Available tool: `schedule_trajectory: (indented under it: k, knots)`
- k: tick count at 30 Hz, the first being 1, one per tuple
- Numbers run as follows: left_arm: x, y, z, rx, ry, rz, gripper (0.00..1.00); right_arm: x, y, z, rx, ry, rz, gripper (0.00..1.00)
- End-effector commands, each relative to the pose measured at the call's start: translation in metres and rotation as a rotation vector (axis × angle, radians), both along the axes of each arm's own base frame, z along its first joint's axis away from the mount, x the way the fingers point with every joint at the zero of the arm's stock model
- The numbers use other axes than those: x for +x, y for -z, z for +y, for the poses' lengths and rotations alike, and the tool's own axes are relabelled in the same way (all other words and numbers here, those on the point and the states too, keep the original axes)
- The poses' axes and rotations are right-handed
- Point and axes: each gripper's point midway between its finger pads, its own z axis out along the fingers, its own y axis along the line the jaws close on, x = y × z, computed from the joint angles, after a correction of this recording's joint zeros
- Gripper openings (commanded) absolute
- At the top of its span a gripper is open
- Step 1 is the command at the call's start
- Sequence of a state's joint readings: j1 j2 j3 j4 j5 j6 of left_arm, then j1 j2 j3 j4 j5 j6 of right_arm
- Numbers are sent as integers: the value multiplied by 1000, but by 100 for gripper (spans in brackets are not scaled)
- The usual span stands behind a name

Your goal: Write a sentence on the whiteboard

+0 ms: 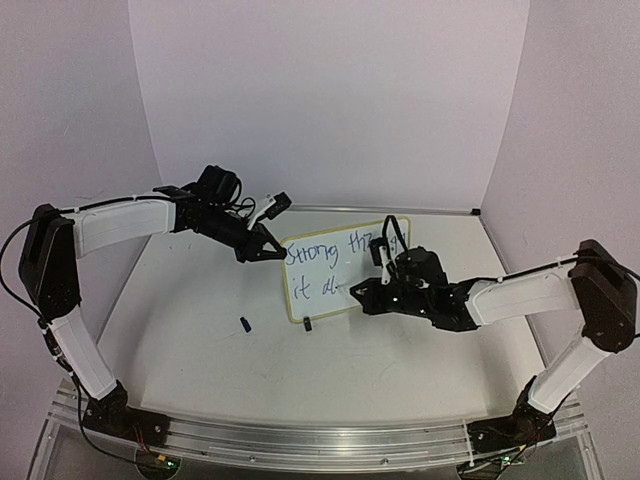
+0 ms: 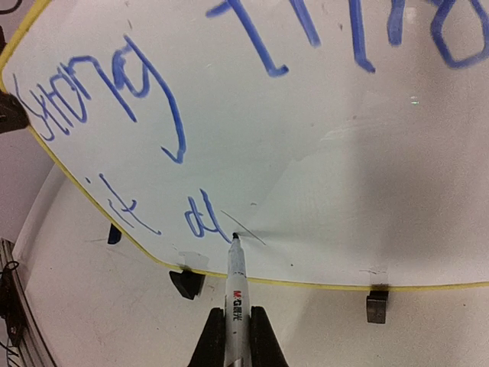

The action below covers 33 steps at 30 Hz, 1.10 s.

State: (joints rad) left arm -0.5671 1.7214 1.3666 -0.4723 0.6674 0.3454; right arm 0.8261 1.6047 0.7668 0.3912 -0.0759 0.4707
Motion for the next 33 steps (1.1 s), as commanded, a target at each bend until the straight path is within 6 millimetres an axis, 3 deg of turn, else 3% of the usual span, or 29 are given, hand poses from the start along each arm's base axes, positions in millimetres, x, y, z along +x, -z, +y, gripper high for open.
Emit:
schedule_trajectory:
  k: [1, 4, 8, 16, 28, 33]
  knots:
    - [-6, 20, 11, 104, -6, 2, 0, 6, -51, -2, 75, 18, -107, 0]
    - [-6, 20, 11, 104, -6, 1, 0, 8, -57, -3, 77, 28, -126, 0]
    - [-6, 21, 11, 105, -6, 4, 0, 14, -52, -3, 51, 42, -127, 0]
    - [-6, 21, 12, 106, -7, 1, 0, 18, -34, -2, 19, 59, -97, 0]
    - [-6, 20, 11, 105, -6, -1, 0, 6, 11, -7, -23, 50, 18, 0]
    - [-6, 20, 12, 105, -6, 1, 0, 8, 16, -7, -37, 54, 21, 0]
